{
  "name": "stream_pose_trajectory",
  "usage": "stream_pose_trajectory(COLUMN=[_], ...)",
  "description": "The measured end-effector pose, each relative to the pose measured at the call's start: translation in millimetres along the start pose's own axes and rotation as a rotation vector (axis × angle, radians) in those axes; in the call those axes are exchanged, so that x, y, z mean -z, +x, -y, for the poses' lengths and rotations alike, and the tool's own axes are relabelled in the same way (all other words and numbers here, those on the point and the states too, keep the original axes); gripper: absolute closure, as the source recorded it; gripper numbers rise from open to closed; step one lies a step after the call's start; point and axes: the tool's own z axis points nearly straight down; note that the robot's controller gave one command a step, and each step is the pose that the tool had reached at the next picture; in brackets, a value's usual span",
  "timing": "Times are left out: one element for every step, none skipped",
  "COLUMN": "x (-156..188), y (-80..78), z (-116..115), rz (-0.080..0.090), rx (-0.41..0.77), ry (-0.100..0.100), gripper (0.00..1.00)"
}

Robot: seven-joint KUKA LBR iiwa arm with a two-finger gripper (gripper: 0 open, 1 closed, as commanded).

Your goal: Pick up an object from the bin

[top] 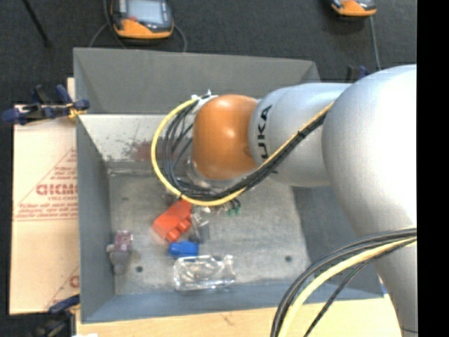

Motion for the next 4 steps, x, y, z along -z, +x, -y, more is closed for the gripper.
stream_pose_trajectory(x=[0.8,0.6,17.7,19.2], y=[-14.1,-13.4,-15.2,-16.8], z=[-19.6,-18.6,-17.6,-16.6], rz=[0.009,0.008,0.01,0.011], rx=[-0.015,-0.019,-0.022,-0.026], ry=[-0.001,-0.001,0.0,-0.001], gripper=[0.0,1.0,1.0,1.0])
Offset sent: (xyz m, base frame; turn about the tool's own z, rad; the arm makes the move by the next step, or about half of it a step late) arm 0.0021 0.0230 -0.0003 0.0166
